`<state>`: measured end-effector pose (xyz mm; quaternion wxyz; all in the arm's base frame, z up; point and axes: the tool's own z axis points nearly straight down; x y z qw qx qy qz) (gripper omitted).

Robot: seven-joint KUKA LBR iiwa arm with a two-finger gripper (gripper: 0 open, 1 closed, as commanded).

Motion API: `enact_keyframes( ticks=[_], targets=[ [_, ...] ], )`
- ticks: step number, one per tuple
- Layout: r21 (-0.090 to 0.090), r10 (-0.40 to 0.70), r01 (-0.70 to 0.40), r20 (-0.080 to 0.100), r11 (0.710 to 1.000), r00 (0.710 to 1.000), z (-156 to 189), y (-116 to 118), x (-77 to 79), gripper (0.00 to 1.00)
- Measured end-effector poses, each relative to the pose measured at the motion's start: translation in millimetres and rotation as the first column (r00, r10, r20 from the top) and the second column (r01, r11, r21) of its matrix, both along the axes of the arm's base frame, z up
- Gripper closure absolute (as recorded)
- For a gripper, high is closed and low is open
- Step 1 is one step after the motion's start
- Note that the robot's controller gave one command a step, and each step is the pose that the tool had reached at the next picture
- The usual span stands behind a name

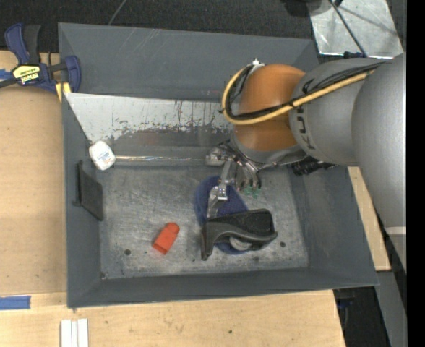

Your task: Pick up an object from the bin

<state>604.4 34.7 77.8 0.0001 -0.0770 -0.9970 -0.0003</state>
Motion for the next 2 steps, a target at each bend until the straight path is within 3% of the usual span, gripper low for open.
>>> enact_keyframes(
  ticks=[1,2],
  targets=[
    [-0.001,0.0,0.0,0.0,1.0,1.0,4.2,-0.7,1.5,0.0],
    [0.0,0.0,0.0,-0.008,1.0,1.0,5.1,-0.4,0.8,1.0]
  ],
)
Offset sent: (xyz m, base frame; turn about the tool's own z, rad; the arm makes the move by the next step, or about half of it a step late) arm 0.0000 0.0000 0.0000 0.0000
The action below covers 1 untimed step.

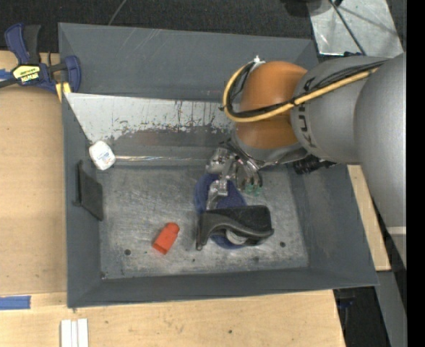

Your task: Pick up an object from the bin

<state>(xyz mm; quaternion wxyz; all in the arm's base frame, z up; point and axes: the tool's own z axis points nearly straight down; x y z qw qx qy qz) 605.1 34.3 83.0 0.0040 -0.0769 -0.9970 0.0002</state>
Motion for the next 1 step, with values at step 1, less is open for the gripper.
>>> enact_keyframes(
  ticks=[1],
  targets=[
    [-0.001,-0.001,0.001,0.011,1.0,1.0,80.5,-1.7,1.1,1.0]
  ],
)
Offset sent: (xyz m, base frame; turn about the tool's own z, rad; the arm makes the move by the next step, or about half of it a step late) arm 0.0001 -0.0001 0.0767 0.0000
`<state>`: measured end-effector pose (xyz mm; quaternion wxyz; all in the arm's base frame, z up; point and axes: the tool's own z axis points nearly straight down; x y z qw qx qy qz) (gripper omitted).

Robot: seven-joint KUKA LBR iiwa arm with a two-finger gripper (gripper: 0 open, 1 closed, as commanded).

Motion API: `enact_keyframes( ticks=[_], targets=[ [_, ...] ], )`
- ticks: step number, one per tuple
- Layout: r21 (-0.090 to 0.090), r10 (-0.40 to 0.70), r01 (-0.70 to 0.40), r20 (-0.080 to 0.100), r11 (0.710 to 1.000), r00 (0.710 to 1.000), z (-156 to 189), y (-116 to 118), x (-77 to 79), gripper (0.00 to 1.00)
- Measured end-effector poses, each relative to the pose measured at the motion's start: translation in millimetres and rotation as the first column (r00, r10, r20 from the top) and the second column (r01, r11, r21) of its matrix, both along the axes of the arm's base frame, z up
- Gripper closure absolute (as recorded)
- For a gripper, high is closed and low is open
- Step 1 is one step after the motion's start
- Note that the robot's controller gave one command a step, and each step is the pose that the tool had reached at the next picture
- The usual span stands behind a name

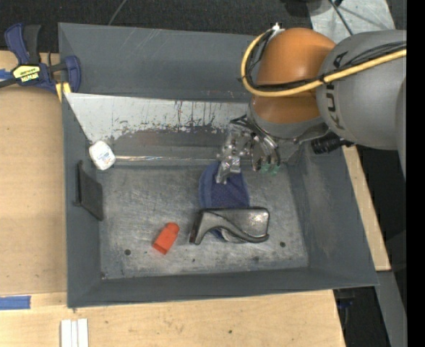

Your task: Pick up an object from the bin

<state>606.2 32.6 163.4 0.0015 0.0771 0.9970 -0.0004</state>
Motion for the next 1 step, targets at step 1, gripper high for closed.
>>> enact_keyframes(
  ticks=[1],
  targets=[
    [0.001,0.0,0.0,-0.002,1.0,1.0,17.0,-0.6,0.1,1.0]
  ],
)
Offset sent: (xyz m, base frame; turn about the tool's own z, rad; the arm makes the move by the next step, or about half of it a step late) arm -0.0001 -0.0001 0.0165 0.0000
